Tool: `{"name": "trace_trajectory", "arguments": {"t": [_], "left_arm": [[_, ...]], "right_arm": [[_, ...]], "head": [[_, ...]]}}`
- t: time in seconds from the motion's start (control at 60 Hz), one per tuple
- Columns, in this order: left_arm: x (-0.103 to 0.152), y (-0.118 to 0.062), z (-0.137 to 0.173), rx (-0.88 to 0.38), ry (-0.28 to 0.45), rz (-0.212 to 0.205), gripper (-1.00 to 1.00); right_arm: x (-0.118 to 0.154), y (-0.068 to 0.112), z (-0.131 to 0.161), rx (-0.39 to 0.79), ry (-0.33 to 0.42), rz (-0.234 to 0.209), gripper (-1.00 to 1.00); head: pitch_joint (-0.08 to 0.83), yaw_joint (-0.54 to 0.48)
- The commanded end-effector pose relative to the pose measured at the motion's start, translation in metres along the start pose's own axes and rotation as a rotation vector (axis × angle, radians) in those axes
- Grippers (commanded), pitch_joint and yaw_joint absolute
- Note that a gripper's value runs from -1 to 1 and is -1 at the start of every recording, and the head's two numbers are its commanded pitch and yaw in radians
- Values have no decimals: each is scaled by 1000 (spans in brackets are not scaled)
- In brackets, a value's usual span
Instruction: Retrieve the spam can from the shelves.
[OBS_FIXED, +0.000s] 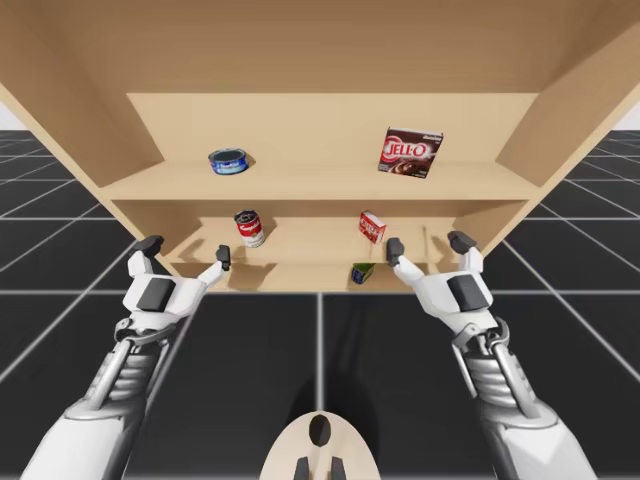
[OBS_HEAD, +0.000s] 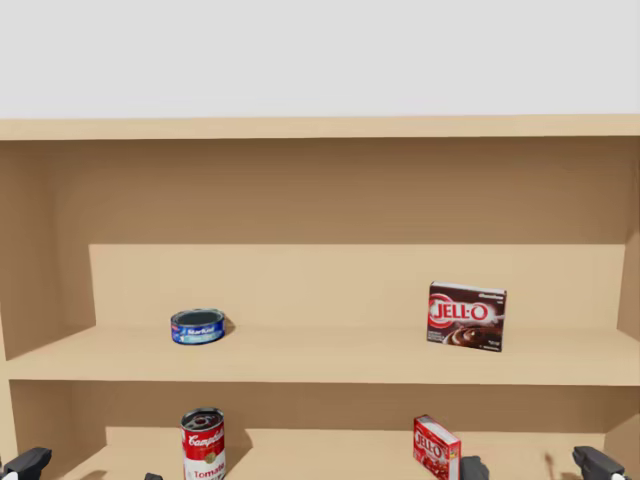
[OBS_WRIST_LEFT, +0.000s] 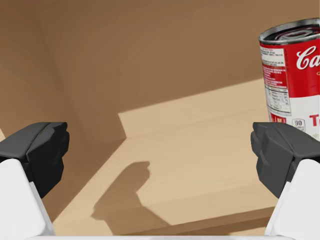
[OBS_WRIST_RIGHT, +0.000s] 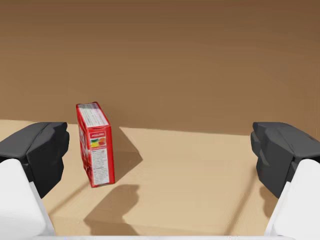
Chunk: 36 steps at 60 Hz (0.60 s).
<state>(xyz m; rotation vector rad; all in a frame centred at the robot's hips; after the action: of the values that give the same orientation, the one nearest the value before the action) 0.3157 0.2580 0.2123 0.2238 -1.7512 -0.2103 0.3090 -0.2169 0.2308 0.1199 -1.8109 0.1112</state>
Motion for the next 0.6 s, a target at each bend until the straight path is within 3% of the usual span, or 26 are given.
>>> {"name": "trace_trajectory", "arguments": {"t": [0.017, 0.083, 0.6], "left_arm": [[-1, 0, 0, 2, 6, -4, -1000], [-1, 2, -1, 6, 11, -2, -1000], [-1, 8, -2, 8, 6, 27, -1000]], "right_arm": [[0, 6, 2, -25, -16, -11, -1000], [3, 8, 2, 17, -25, -52, -1000], [1, 5, 0, -9, -25, -19, -1000]], "head": [[-5, 33], [3, 31], [354, -19]]}}
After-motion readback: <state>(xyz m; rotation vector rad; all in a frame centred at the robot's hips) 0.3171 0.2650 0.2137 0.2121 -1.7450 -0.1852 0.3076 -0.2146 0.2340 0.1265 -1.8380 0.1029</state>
